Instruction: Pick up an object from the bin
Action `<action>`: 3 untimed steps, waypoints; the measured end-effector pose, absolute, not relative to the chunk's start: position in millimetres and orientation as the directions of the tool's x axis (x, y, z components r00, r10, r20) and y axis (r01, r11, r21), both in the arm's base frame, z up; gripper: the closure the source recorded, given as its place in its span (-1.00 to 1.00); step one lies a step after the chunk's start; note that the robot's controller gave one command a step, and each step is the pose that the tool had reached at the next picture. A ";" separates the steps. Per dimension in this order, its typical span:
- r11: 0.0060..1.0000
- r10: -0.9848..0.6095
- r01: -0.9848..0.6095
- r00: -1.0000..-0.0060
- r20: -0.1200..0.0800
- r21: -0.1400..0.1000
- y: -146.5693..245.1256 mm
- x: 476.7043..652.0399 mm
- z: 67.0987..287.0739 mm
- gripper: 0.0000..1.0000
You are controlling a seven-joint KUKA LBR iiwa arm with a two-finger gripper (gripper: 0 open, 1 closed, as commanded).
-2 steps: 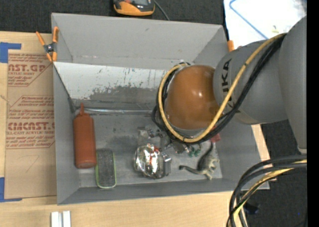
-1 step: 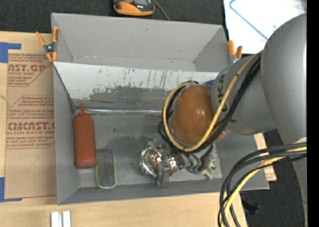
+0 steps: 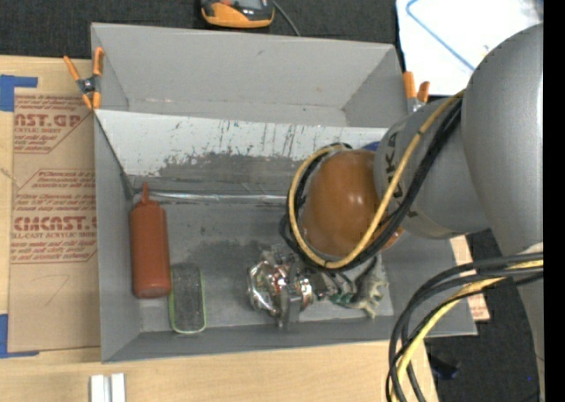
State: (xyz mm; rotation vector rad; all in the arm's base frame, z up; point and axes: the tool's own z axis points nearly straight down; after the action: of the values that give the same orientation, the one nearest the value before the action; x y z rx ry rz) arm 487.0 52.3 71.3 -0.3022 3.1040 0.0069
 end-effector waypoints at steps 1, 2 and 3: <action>0.978 -0.208 -0.208 -0.978 -0.031 0.001 53.3 488.7 146.1 1.00; 0.988 -0.154 -0.154 -0.988 -0.027 0.003 49.8 491.9 224.6 1.00; 0.986 -0.169 -0.169 -0.986 -0.010 0.004 56.1 487.2 241.8 1.00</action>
Offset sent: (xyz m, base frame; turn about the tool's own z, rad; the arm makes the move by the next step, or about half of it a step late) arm 0.0031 -0.0036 0.1492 0.0404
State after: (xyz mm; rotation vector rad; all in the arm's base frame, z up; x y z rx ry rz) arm 487.2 56.1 241.8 -0.2649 3.1206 0.0073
